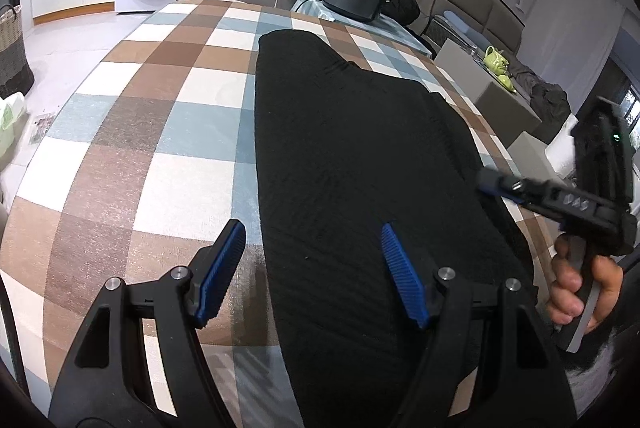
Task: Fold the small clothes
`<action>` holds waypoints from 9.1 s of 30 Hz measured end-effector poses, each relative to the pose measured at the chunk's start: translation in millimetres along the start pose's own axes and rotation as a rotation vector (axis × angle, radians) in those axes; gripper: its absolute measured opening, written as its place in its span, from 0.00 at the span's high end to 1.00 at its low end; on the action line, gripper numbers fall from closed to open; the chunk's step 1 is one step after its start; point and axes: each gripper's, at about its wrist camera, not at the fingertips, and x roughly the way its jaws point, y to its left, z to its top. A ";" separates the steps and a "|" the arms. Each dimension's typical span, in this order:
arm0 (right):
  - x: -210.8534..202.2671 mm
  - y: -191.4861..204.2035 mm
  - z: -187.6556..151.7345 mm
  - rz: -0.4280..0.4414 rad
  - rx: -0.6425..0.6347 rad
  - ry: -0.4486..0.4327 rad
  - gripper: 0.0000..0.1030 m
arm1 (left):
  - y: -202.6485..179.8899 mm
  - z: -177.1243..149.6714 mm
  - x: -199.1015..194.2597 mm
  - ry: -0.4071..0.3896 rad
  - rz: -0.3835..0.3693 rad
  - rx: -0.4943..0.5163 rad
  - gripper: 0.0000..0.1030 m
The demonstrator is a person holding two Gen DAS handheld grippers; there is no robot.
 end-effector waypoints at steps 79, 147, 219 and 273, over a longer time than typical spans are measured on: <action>0.5 -87.0 9.3 -0.013 0.132 0.011 0.90 | -2.4 -21.0 -17.7 0.022 -0.034 0.048 0.32; -84.3 0.3 -112.5 -0.025 -0.108 -0.012 0.77 | -4.8 -55.2 -19.2 0.098 -0.050 0.052 0.32; -68.6 14.9 -63.2 -0.145 -0.194 -0.296 0.00 | -21.5 -27.7 -62.8 -0.260 0.078 0.171 0.01; -69.4 23.6 -101.4 -0.006 -0.273 -0.446 0.00 | -11.5 -66.8 -68.0 -0.335 0.104 0.167 0.01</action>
